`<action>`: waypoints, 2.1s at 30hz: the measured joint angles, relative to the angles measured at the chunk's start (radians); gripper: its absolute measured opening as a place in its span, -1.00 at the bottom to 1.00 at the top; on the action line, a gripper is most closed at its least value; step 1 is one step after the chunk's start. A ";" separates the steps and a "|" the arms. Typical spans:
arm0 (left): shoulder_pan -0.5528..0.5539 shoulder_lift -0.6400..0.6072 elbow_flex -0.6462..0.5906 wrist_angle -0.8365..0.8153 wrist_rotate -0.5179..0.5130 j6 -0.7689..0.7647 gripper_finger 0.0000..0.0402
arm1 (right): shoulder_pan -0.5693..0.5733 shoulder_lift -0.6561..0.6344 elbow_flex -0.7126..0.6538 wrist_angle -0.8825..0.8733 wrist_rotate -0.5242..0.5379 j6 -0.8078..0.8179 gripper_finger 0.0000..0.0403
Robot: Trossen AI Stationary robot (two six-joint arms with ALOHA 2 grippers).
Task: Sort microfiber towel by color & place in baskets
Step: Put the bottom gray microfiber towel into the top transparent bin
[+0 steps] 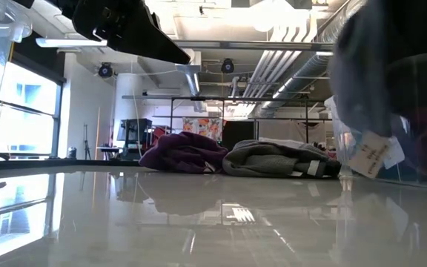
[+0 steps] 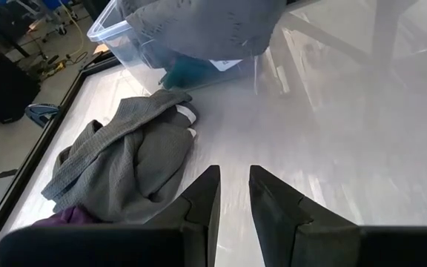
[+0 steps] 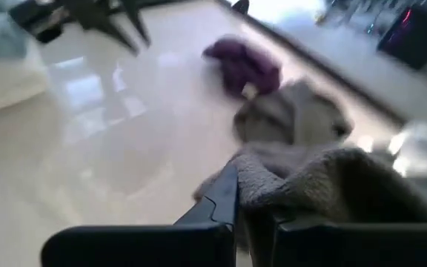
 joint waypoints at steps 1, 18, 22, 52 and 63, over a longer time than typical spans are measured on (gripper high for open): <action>0.000 0.000 0.000 0.000 0.000 0.000 -0.70 | -0.023 -0.006 0.008 -0.002 0.019 -0.036 -0.99; -0.004 0.000 0.000 0.025 0.000 0.006 -0.70 | -0.269 -0.305 -0.019 -0.001 -0.151 -0.450 -0.99; -0.006 0.000 0.000 0.024 0.000 0.007 -0.70 | -0.269 -0.423 -0.145 0.000 -0.230 -0.339 -0.99; -0.010 0.000 0.000 0.029 0.001 0.008 -0.70 | -0.338 -0.598 -0.300 0.001 -0.513 -0.205 -0.45; -0.010 0.000 0.000 0.028 0.001 0.008 -0.70 | -0.301 -0.519 -0.249 0.000 -0.465 -0.125 -0.67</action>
